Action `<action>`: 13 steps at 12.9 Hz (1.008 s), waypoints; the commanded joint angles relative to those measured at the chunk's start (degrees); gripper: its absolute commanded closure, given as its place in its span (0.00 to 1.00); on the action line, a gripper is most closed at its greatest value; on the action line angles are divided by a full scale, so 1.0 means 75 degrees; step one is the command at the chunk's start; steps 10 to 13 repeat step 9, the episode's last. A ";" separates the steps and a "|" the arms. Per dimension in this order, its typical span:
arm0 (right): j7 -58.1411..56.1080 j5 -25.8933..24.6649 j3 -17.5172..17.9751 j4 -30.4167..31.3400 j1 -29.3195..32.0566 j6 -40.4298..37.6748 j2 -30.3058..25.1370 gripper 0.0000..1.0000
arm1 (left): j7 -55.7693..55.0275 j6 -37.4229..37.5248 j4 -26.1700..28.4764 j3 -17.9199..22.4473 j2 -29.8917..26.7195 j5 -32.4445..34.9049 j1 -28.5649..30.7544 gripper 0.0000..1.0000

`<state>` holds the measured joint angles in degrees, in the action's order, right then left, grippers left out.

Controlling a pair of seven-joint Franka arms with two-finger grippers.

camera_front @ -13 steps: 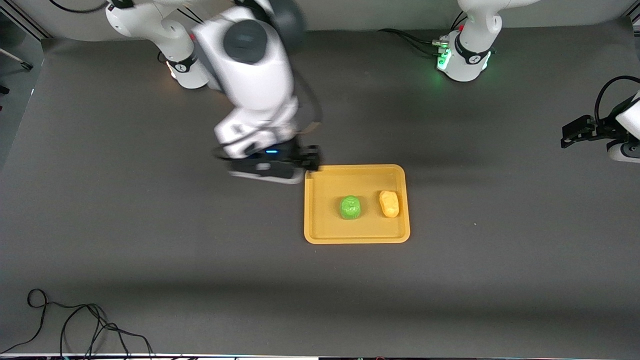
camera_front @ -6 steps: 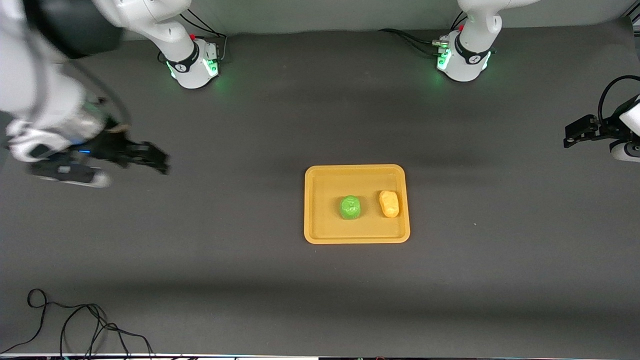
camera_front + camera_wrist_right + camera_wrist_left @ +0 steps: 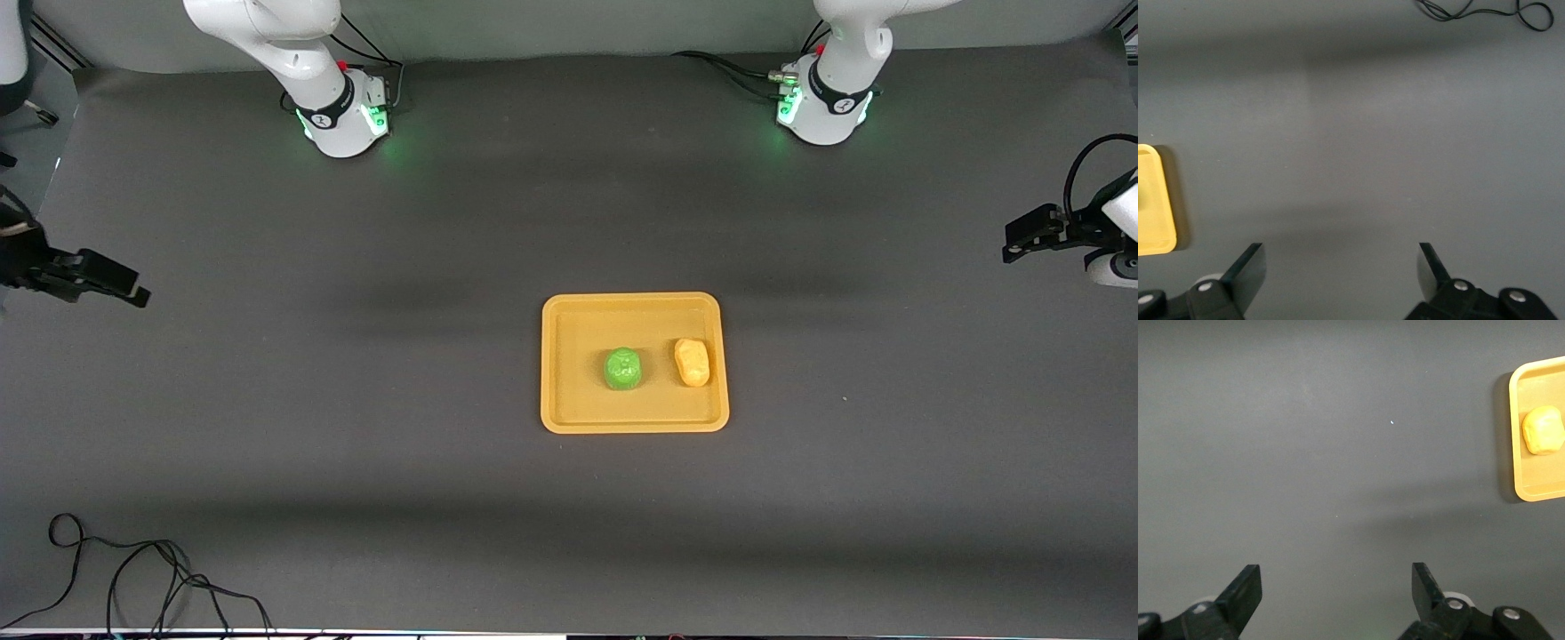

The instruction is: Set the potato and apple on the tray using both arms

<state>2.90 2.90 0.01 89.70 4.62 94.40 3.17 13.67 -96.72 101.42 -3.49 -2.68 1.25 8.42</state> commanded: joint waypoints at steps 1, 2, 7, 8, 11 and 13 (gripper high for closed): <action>-0.0117 -0.0129 0.0104 0.0134 -0.0019 0.0023 -0.0130 0.00 | 0.0135 -0.0065 -0.0069 -0.0015 0.0006 -0.0002 0.0049 0.00; -0.0151 -0.0141 0.0116 0.0087 -0.0054 0.0012 -0.0118 0.00 | 0.0135 -0.0065 -0.0104 -0.0015 0.0041 -0.0002 0.0049 0.00; -0.0163 -0.0129 0.0163 -0.0030 -0.0054 -0.0071 -0.0130 0.00 | 0.0135 -0.0065 -0.0187 -0.0015 0.0100 -0.0014 0.0060 0.00; -0.0163 -0.0129 0.0151 -0.0030 -0.0054 -0.0071 -0.0141 0.00 | 0.0135 -0.0065 -0.0187 -0.0015 0.0100 -0.0014 0.0060 0.00; -0.0163 -0.0129 0.0151 -0.0030 -0.0054 -0.0071 -0.0141 0.00 | 0.0135 -0.0065 -0.0187 -0.0015 0.0100 -0.0014 0.0060 0.00; -0.0163 -0.0129 0.0151 -0.0030 -0.0054 -0.0071 -0.0141 0.00 | 0.0135 -0.0065 -0.0187 -0.0015 0.0100 -0.0014 0.0060 0.00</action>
